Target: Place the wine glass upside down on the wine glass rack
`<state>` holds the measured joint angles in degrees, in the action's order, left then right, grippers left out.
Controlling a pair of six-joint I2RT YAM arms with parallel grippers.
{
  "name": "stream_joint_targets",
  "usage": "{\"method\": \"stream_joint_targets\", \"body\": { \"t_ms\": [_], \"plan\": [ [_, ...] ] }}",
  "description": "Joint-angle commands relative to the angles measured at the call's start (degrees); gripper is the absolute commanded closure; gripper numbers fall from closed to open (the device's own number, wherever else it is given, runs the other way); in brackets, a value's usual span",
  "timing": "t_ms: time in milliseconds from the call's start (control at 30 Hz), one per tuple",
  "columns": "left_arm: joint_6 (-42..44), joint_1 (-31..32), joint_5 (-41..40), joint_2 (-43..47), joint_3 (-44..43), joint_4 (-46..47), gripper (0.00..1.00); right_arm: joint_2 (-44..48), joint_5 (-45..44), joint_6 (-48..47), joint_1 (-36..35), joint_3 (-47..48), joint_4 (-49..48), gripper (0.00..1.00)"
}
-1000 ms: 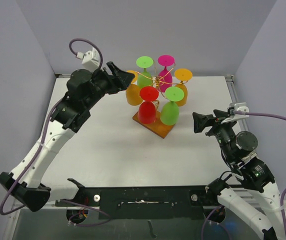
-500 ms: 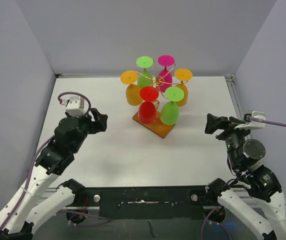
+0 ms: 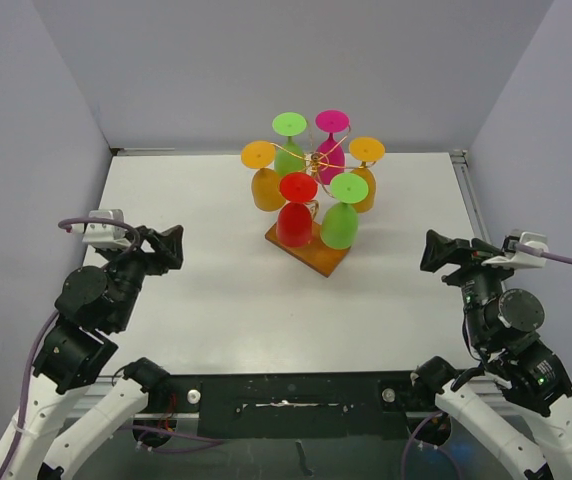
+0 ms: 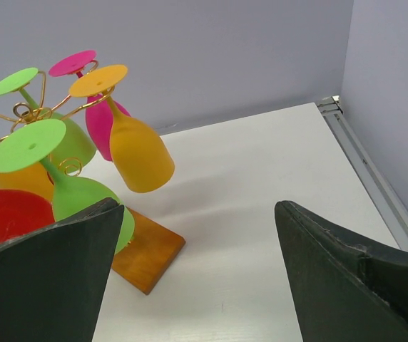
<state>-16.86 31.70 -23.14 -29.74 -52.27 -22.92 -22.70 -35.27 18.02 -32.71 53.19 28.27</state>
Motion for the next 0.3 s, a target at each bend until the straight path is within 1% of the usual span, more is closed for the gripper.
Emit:
{"method": "stream_joint_targets", "body": {
  "t_ms": [0,267],
  "plan": [
    [2.27,-0.16,-0.14,-0.33,-3.26,2.89,0.29,0.38,-1.04,-1.10,-0.33,2.44,-0.85,0.09],
    [2.02,-0.18,0.28,-0.01,-2.84,3.44,0.29,-0.51,-1.50,-0.30,-0.40,2.81,-0.23,0.09]
  ]
}}
